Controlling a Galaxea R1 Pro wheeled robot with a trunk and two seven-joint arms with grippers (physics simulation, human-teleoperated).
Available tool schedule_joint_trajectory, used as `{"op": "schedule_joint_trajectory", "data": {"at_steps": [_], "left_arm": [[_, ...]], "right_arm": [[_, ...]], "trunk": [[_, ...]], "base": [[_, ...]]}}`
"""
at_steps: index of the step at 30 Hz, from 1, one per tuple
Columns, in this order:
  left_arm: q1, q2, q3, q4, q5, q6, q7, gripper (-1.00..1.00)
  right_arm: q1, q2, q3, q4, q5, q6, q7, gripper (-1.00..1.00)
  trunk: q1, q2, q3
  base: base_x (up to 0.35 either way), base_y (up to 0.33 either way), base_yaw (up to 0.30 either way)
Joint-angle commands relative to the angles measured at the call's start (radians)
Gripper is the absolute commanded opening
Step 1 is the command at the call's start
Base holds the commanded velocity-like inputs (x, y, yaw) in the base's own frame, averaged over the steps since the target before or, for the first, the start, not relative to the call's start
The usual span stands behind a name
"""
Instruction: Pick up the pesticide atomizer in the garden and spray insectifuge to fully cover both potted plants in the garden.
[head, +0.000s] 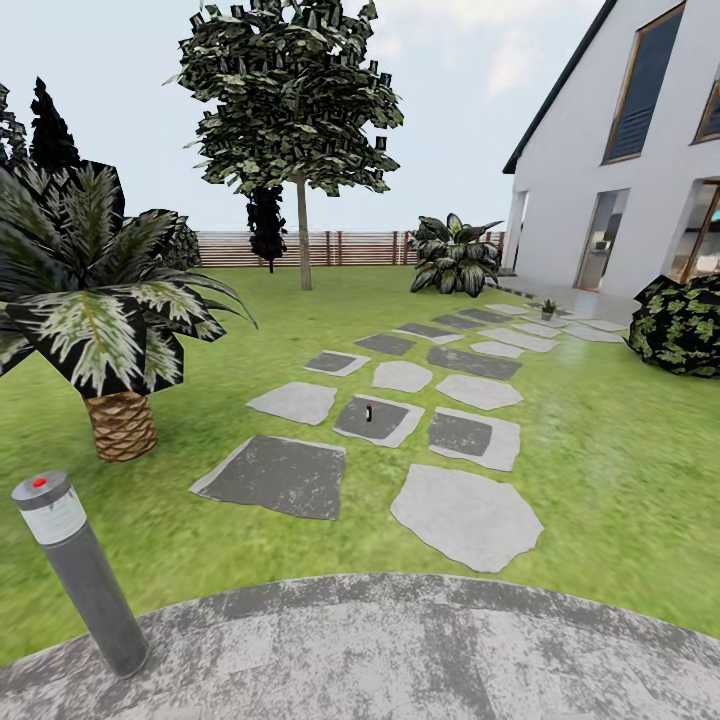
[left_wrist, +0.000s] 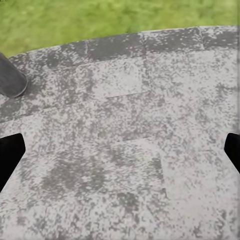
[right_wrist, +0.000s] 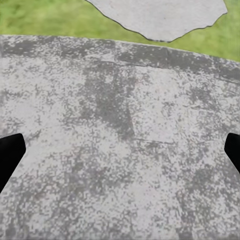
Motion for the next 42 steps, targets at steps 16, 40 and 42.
{"op": "schedule_joint_trajectory", "data": {"at_steps": [16, 40, 42], "left_arm": [[-0.002, -0.001, 0.002, 0.001, 0.002, -0.001, 0.0, 1.0], [-0.002, -0.001, -0.002, 0.003, 0.002, -0.001, -0.001, 1.0], [-0.002, -0.001, -0.002, 0.002, 0.002, -0.001, -0.001, 1.0]], "right_arm": [[-0.001, 0.001, -0.003, 0.003, -0.004, -0.003, 0.001, 1.0], [-0.001, 0.001, -0.009, 0.003, -0.004, -0.003, -0.001, 1.0], [-0.001, 0.001, -0.009, 0.003, -0.004, -0.003, -0.001, 1.0]], "trunk": [[0.004, -0.008, -0.011], [0.073, -0.134, -0.106], [0.073, -0.134, -0.109]], "base": [[0.0, 0.0, 0.0], [0.0, 0.0, 0.0], [0.0, 0.0, 0.0]]}}
